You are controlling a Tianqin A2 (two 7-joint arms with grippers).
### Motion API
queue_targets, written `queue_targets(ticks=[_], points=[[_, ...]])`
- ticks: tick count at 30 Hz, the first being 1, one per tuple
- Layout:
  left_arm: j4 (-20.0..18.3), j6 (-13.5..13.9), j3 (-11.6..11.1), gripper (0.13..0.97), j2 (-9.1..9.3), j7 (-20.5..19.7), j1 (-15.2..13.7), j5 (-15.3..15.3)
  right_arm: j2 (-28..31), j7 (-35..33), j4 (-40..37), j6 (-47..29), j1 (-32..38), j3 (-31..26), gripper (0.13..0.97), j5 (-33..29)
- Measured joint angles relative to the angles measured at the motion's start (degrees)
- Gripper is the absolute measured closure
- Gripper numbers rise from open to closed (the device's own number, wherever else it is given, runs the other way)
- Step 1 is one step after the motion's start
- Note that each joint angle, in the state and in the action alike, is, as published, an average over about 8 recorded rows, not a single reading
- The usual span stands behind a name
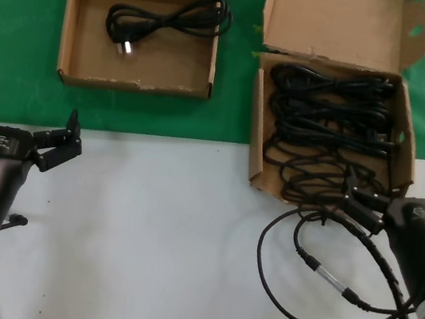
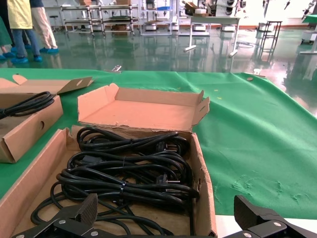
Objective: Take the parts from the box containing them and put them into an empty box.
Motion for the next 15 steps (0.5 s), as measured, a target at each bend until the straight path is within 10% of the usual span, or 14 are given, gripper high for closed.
queue_targets(ticks=[15], points=[[0.0, 0.0, 0.0, 0.132, 0.0, 0.0, 0.0, 0.0, 0.0, 0.0, 0.0, 0.0, 0.0, 0.0, 0.129, 0.0]])
